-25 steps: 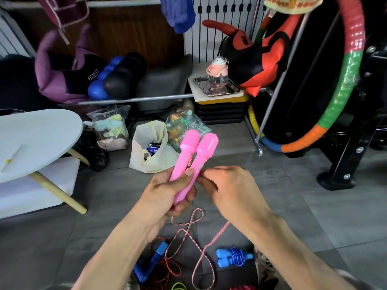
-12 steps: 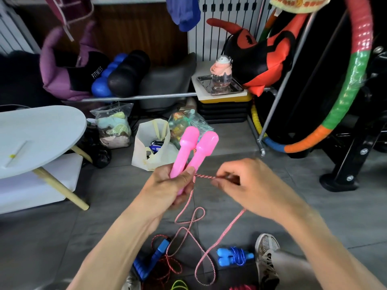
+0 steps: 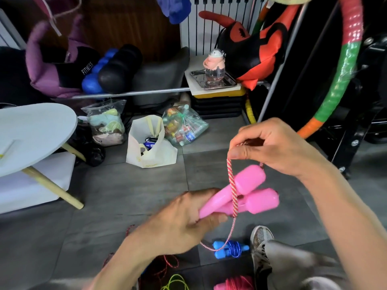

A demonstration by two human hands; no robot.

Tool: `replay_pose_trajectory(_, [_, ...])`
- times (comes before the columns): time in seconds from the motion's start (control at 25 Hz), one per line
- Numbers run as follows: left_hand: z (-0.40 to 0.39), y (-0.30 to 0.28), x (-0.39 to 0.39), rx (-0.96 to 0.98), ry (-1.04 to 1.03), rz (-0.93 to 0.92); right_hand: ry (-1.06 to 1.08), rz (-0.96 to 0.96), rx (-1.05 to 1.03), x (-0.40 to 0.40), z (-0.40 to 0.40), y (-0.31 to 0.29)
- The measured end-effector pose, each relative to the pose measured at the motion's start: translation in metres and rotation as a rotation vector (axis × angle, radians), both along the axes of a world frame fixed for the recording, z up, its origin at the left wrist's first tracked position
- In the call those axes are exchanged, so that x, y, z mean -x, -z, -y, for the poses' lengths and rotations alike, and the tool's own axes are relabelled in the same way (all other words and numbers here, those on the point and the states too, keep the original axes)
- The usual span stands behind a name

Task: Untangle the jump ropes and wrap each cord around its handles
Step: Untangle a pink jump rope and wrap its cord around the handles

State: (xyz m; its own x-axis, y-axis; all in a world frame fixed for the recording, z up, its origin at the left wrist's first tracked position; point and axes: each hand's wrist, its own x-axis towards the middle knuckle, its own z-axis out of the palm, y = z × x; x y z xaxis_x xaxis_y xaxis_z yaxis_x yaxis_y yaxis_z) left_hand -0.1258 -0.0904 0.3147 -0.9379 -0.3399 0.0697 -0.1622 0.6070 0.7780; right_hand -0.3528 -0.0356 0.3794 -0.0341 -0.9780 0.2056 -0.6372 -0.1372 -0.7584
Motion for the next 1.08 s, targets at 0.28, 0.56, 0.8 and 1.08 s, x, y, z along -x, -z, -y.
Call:
replay_pose_trajectory(0.28, [-0.001,-0.016,-0.005,-0.458,-0.13,-0.392,-0.047,0.644,-0.311,-0.028,0.006,0.041])
replay_pose_trajectory(0.56, [0.008,-0.018,-0.007,-0.493,-0.426,-0.441,0.086,0.729,-0.243,-0.039,0.012,0.043])
replay_pose_trajectory(0.8, [0.009,-0.018,-0.014,-0.484,-0.471,-0.409,0.328,0.765,-0.233,-0.013,0.016,0.046])
replay_pose_trajectory(1.08, [0.015,-0.018,-0.015,-0.484,-0.56,-0.428,0.263,0.637,-0.455,-0.02,0.015,0.053])
